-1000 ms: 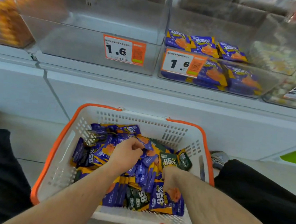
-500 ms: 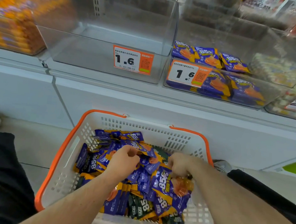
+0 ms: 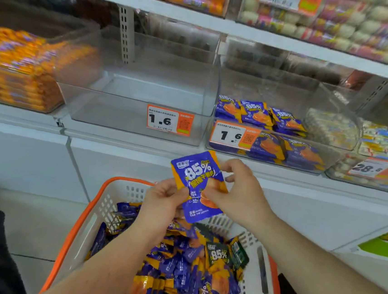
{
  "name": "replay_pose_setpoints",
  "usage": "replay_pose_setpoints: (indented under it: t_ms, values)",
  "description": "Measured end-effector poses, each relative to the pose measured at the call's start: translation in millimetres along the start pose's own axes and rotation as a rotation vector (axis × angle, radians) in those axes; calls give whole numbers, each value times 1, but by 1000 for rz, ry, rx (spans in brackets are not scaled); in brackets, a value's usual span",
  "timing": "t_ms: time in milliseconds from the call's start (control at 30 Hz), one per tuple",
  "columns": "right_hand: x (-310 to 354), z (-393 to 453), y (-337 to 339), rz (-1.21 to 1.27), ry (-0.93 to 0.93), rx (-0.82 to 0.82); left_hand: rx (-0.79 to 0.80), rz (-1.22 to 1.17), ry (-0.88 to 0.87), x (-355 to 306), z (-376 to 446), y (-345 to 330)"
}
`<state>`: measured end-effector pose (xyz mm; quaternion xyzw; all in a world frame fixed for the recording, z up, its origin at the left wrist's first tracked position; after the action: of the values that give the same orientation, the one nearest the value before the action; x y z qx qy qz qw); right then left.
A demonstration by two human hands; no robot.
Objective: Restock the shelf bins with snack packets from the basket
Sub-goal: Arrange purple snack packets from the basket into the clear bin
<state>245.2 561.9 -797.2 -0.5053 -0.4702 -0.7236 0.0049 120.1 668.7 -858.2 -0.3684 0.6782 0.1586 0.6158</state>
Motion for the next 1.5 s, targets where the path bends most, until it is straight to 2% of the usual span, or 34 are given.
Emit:
replay_pose_setpoints:
  t_ms: [100, 267, 400, 467, 533, 600, 633, 700, 767, 833, 933, 1200, 1500]
  values:
    - [17, -8, 0, -95, 142, -2, 17, -9, -62, -24, 6, -11]
    - [31, -3, 9, -116, 204, -187, 43, -19, -137, -59, 12, -32]
    - [42, 12, 41, -67, 251, -317, 100, 81, -312, -103, 25, -54]
    - [45, 26, 66, -55, 243, -374, 39, 195, -484, -127, 45, -61]
    - [43, 47, 91, -103, 161, -367, -98, 375, -636, -148, 72, -66]
    - [36, 73, 113, -186, 73, -349, -194, 706, -706, -166, 100, -71]
    - [32, 88, 122, -224, 23, -340, -191, 863, -726, -172, 114, -76]
    - [22, 118, 135, -291, -92, -309, -136, 1065, -700, -180, 139, -85]
    - [13, 146, 143, -311, -206, -272, -54, 1124, -598, -179, 155, -93]
    - [3, 175, 144, -307, -293, -238, 17, 1074, -525, -170, 165, -96]
    - [-12, 216, 135, -381, -372, -166, 37, 947, -488, -164, 172, -94]
    - [-32, 285, 99, -414, -373, -93, 9, 990, -550, -160, 176, -89]
    - [-60, 296, 82, -563, -392, 23, 20, 972, -564, -159, 175, -90]
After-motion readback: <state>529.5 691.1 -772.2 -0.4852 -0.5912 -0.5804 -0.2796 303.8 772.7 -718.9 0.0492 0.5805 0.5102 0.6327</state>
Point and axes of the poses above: each hand's wrist, its own z-axis towards the middle knuckle, its own y-axis out of the back of the hand, x = y × z, the point moved 2 cm from there along z, towards the middle knuckle, and after that the axes turned 5 degrees about z, right-handed, at the moved point
